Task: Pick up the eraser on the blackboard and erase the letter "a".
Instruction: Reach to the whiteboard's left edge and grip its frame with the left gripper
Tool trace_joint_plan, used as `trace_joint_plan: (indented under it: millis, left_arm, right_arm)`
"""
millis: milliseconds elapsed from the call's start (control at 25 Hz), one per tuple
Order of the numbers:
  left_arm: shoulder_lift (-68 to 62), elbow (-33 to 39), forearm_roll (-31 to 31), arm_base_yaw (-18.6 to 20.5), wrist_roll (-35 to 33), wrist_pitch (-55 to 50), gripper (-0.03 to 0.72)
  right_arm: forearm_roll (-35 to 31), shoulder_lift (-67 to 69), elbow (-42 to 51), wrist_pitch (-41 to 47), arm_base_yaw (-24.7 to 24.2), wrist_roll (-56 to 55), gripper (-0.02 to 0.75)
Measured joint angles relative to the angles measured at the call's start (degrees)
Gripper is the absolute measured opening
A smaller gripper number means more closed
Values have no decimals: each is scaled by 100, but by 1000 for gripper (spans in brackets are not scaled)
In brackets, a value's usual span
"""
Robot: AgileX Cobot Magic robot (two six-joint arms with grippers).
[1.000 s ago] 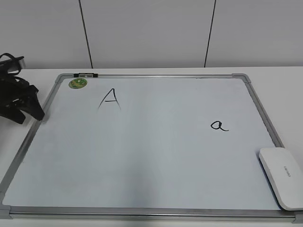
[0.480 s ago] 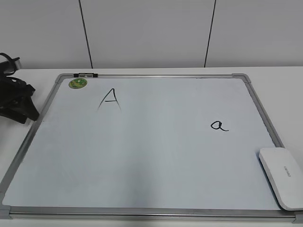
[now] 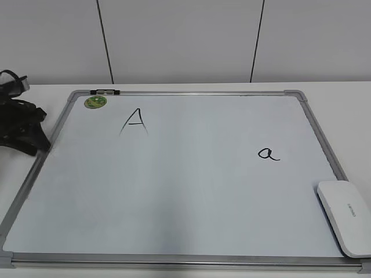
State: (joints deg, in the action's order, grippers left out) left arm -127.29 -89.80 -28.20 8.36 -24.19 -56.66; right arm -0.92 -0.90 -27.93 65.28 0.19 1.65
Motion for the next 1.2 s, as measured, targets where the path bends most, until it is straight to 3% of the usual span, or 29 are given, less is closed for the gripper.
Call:
trace_joint_plan:
  millis: [320,680,1000,1200]
  left_arm:
    - [-106,-172,-42,0,0,-129,193]
    - [-175,-172,-65,0,0,-154,173]
    - [-175,-185,-126,0,0,-175,52]
    - [-175,-185,-139,3,0,-178,36]
  right_arm:
    - [0,0,0,0,0,0,587]
    - [0,0,0,0,0,0,587]
    - [0,0,0,0,0,0,587]
    - [0,0,0,0,0,0,587]
